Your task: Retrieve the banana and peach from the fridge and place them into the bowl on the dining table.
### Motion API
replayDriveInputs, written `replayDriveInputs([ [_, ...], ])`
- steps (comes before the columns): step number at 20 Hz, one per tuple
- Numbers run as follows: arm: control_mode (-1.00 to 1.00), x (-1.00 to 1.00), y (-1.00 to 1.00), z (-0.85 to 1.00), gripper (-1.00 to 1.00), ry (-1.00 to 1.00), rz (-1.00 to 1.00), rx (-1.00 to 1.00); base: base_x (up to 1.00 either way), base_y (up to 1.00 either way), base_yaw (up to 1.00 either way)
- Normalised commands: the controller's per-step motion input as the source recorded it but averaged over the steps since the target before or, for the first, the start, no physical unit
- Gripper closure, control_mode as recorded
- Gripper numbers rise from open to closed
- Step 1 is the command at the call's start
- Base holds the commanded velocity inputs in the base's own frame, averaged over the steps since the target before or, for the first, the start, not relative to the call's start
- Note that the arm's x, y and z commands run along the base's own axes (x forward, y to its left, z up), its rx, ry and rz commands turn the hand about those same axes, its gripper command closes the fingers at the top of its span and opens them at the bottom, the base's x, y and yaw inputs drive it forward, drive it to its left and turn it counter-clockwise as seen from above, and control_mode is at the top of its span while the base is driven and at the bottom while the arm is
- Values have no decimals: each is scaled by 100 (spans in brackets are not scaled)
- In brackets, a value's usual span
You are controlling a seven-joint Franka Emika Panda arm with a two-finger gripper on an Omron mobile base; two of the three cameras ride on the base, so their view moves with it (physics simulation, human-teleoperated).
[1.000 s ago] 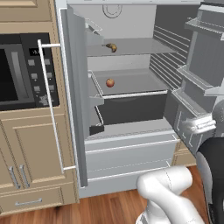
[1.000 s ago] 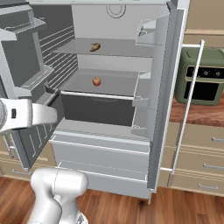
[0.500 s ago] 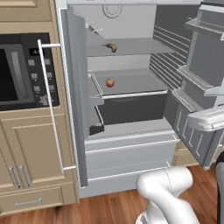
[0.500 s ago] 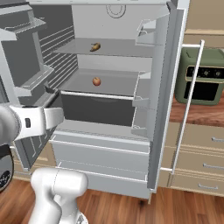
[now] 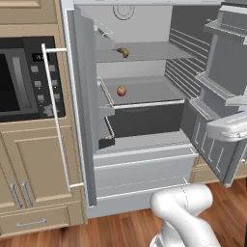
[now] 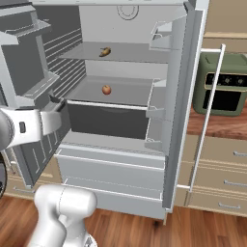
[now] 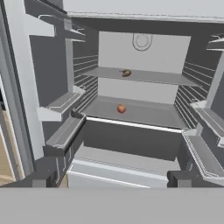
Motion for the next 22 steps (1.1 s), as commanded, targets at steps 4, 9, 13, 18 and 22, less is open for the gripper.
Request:
replayDriveInputs([
  [4,-100,11,5,0,-100,5,0,0,0,0,0],
  [9,-100,1,0,0,-100,0,0,0,0,0,0],
  [13,-100,0,0,0,-100,0,0,0,0,0,0],
  [18,-100,0,0,0,-100,0,0,0,0,0,0],
  [22,-100,19,0,0,-100,0,-1,0,0,0,0],
])
